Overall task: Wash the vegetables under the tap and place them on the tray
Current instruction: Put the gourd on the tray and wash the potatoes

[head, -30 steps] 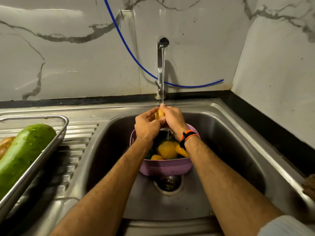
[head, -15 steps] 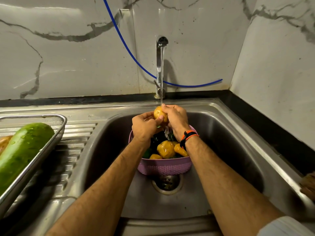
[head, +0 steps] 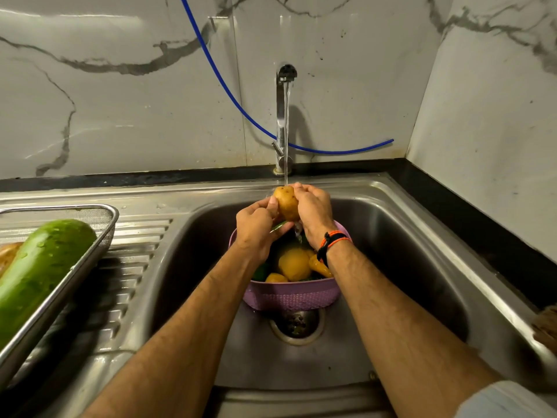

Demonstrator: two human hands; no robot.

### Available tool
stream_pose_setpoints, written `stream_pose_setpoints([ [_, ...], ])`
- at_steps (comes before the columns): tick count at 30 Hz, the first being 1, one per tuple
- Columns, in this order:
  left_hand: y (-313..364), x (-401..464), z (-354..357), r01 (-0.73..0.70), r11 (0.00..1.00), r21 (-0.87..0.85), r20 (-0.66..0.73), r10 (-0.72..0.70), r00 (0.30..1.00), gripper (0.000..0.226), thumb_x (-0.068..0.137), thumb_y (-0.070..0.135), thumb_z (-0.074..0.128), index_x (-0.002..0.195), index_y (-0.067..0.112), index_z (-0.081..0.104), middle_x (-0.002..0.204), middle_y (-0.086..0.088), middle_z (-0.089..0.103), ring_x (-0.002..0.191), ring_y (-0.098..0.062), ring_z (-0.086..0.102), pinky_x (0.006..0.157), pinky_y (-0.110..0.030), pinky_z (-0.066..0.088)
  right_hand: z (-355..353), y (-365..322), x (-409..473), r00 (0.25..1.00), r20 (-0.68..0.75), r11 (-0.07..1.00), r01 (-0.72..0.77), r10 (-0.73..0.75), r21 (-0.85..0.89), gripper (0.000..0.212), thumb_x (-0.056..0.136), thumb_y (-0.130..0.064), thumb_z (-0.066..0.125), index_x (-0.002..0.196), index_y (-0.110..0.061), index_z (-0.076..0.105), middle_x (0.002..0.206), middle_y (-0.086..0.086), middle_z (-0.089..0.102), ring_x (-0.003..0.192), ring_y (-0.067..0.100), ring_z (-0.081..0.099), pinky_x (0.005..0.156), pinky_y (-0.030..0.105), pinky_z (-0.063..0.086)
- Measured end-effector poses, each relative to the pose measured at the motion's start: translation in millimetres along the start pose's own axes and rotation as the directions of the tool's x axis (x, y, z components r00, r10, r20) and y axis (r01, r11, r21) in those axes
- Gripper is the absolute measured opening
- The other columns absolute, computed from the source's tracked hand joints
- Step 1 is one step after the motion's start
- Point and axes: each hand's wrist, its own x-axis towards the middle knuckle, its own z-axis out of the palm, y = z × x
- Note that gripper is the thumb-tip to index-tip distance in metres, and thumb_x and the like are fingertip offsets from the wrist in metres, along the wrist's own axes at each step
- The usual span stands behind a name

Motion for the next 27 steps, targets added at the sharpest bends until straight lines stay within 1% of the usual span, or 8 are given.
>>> stream_pose_setpoints([
  [3, 1, -3, 1, 0.004, 1.0, -0.024, 0.035, -0.003, 0.999, 0.023, 0.1, 0.009, 0.055, 0.12, 0.001, 0.063, 0.113, -0.016, 0.068, 0.106, -0.028, 0.067, 0.081, -0.042, 0.061, 5, -2, -3, 1.0, 0.022, 1.0, -0.005, 0.005, -0.026, 0.03, 0.102, -0.043, 0.042, 0.101, -0.025, 0.066, 0.105, 0.003, 0.064, 0.104, 0.026, 0.061, 0.096, 0.051, 0.051],
  [6, 0, -5, 0, 0.004, 1.0, 0.002, 0.097, -0.005, 0.995, 0.018, 0.098, 0.0, 0.053, 0.113, 0.002, 0.064, 0.103, -0.016, 0.07, 0.095, -0.025, 0.07, 0.075, -0.035, 0.062, 7, -3, -7, 0.998, 0.07, 0.994, 0.017, -0.01, -0.111, 0.041, 0.101, -0.053, 0.036, 0.097, -0.024, 0.064, 0.101, 0.004, 0.065, 0.102, 0.025, 0.061, 0.095, 0.047, 0.051],
  [12, -6, -4, 4, -0.098, 0.99, 0.102, 0.129, 0.085, 0.988, 0.036, 0.093, -0.015, 0.046, 0.114, 0.007, 0.065, 0.097, -0.012, 0.07, 0.089, -0.023, 0.069, 0.07, -0.031, 0.061, 12, -4, -8, 0.999, 0.051, 0.98, 0.009, 0.001, -0.201, 0.048, 0.106, -0.041, 0.027, 0.127, -0.014, 0.061, 0.119, 0.012, 0.063, 0.109, 0.026, 0.057, 0.097, 0.04, 0.046],
  [15, -14, 1, 1, -0.211, 0.949, 0.235, 0.116, 0.189, 0.975, 0.044, 0.091, -0.016, 0.047, 0.114, 0.016, 0.068, 0.104, -0.01, 0.072, 0.102, -0.024, 0.069, 0.087, -0.041, 0.059, 15, -6, -10, 0.998, 0.027, 0.972, -0.055, 0.063, -0.226, 0.043, 0.105, -0.037, 0.031, 0.123, -0.011, 0.061, 0.116, 0.014, 0.064, 0.104, 0.026, 0.059, 0.094, 0.038, 0.048],
  [19, -17, 5, 0, -0.265, 0.918, 0.295, 0.106, 0.244, 0.964, 0.051, 0.086, -0.014, 0.06, 0.124, 0.018, 0.067, 0.114, -0.008, 0.073, 0.111, -0.024, 0.067, 0.095, -0.049, 0.056, 13, -12, -6, 0.979, 0.032, 0.978, -0.197, 0.199, -0.07, 0.03, 0.099, -0.036, 0.044, 0.103, -0.013, 0.064, 0.1, 0.012, 0.063, 0.1, 0.032, 0.063, 0.093, 0.046, 0.053],
  [21, -16, 7, 3, -0.278, 0.927, 0.251, 0.069, 0.269, 0.961, 0.05, 0.085, -0.013, 0.062, 0.127, 0.015, 0.065, 0.114, -0.009, 0.073, 0.111, -0.024, 0.068, 0.096, -0.048, 0.055, 15, -13, -10, 0.989, 0.057, 0.99, -0.137, 0.136, 0.019, 0.025, 0.099, -0.037, 0.047, 0.09, -0.02, 0.062, 0.096, 0.008, 0.061, 0.099, 0.029, 0.062, 0.093, 0.046, 0.053],
  [24, -14, 6, 5, -0.302, 0.932, 0.199, -0.001, 0.309, 0.951, 0.043, 0.088, -0.011, 0.06, 0.125, 0.012, 0.067, 0.106, -0.007, 0.074, 0.105, -0.02, 0.07, 0.094, -0.041, 0.057, 26, -10, -19, 0.998, 0.064, 1.0, 0.009, -0.01, 0.014, 0.024, 0.102, -0.034, 0.044, 0.102, -0.021, 0.064, 0.098, 0.001, 0.058, 0.101, 0.023, 0.058, 0.095, 0.043, 0.05],
  [27, -12, 2, 2, -0.255, 0.95, 0.18, 0.046, 0.251, 0.967, 0.043, 0.092, -0.012, 0.054, 0.126, 0.012, 0.065, 0.103, -0.005, 0.074, 0.104, -0.02, 0.069, 0.093, -0.039, 0.058, 26, -17, -16, 0.999, 0.015, 0.995, -0.035, 0.037, -0.089, 0.024, 0.096, -0.03, 0.051, 0.081, -0.019, 0.065, 0.085, 0.002, 0.062, 0.095, 0.026, 0.061, 0.089, 0.042, 0.052],
])
